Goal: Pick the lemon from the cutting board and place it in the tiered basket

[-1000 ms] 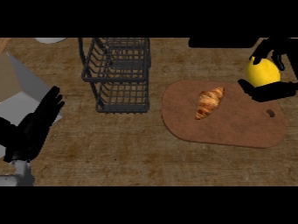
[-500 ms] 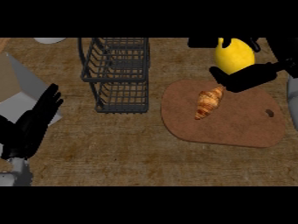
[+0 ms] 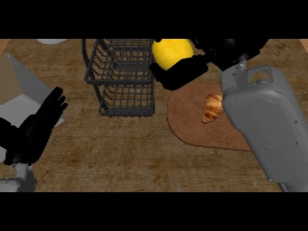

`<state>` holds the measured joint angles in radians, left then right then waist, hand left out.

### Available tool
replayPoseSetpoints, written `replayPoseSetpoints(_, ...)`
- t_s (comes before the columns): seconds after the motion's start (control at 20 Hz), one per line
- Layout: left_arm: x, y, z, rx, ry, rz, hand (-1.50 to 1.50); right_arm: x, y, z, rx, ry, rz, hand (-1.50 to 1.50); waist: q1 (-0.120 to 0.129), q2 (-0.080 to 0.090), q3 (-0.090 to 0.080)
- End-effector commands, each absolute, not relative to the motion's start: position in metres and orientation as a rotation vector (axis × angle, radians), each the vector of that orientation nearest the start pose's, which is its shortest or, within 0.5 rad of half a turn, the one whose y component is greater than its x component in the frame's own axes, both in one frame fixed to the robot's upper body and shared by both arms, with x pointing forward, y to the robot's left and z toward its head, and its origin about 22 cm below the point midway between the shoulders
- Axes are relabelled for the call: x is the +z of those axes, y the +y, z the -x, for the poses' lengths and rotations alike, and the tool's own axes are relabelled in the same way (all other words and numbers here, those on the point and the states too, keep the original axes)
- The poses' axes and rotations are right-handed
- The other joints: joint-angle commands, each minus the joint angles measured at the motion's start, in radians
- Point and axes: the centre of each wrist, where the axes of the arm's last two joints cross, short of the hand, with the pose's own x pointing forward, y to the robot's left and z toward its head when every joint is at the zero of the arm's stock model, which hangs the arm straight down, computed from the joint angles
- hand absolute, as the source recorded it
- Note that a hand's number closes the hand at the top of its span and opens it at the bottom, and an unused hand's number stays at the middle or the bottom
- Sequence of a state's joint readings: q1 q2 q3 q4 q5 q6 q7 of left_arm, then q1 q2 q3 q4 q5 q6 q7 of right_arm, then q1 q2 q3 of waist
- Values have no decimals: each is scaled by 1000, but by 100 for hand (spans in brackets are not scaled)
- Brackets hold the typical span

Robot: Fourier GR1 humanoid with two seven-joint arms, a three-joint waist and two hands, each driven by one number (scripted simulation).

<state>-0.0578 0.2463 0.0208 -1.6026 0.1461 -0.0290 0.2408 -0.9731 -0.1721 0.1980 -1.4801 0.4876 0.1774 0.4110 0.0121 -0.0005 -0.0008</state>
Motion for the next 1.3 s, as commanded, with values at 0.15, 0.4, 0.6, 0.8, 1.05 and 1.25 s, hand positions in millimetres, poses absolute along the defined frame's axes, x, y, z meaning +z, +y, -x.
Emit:
replayPoseSetpoints(0.15,40,280,-260,-96,-1428,-71,0,263,-32,-352,978,-1833,482,150,1,2,0)
replayPoseSetpoints(0.4,34,269,-254,-105,-1412,-58,0,246,-37,-370,977,-1777,482,150,-2,1,1)
replayPoseSetpoints(0.6,24,282,-261,-90,-1407,-38,0,231,-19,-379,985,-1775,496,150,2,3,0)
replayPoseSetpoints(0.8,27,295,-245,-123,-1436,-71,0,230,-11,-385,985,-1799,552,150,6,2,0)
replayPoseSetpoints(1.05,31,294,-252,-108,-1435,-54,0,214,1,-396,941,-1806,604,150,14,3,0)
replayPoseSetpoints(1.25,47,283,-271,-137,-1431,-67,0,194,-2,-412,894,-1867,687,150,27,10,0)
